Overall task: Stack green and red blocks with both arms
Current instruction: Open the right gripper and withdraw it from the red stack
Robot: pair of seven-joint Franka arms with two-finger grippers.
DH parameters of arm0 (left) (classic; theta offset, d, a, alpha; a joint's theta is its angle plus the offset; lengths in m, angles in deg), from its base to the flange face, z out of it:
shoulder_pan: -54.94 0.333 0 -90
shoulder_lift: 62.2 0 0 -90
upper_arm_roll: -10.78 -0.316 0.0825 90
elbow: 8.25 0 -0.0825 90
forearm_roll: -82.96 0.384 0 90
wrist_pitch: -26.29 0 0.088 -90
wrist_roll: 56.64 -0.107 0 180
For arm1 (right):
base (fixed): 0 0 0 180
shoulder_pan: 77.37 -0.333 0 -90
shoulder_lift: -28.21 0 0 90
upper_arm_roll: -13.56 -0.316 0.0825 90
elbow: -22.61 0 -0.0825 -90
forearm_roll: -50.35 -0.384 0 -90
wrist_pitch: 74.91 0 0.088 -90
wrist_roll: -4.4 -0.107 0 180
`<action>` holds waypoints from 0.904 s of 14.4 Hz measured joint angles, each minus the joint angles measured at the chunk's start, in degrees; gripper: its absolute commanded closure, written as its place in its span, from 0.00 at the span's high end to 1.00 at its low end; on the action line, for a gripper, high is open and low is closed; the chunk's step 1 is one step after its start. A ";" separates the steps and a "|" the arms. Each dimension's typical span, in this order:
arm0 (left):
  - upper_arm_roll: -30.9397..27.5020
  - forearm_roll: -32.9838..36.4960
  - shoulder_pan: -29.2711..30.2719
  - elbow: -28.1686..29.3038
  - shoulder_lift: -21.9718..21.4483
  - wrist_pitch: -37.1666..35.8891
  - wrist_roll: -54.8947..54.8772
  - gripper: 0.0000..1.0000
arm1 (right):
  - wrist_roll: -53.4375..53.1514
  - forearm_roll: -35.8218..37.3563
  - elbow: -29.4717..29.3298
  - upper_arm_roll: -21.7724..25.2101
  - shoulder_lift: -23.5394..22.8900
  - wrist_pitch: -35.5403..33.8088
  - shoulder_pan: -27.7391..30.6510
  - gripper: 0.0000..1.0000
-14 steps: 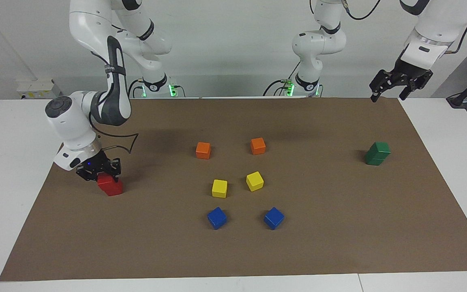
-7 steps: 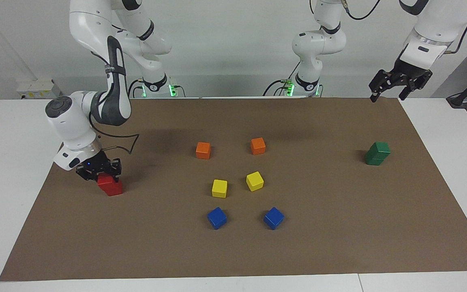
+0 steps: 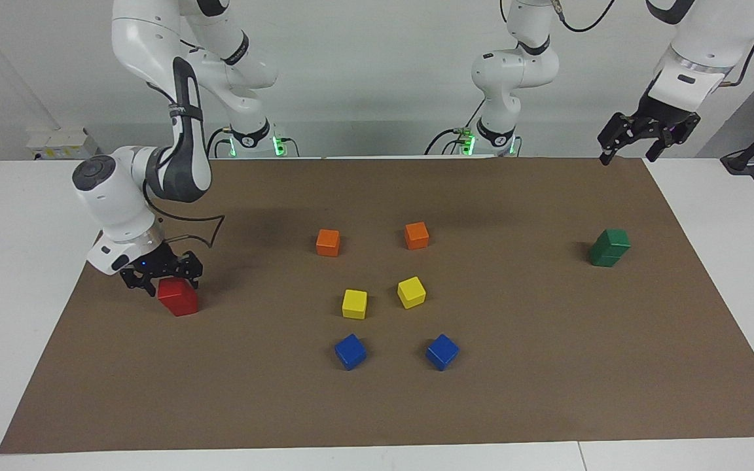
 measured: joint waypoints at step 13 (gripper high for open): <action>0.06 0.00 -0.01 0.00 0.00 0.38 0.00 1.00 | -14.30 0.31 -3.67 -1.35 25.04 -39.06 -3.52 1.00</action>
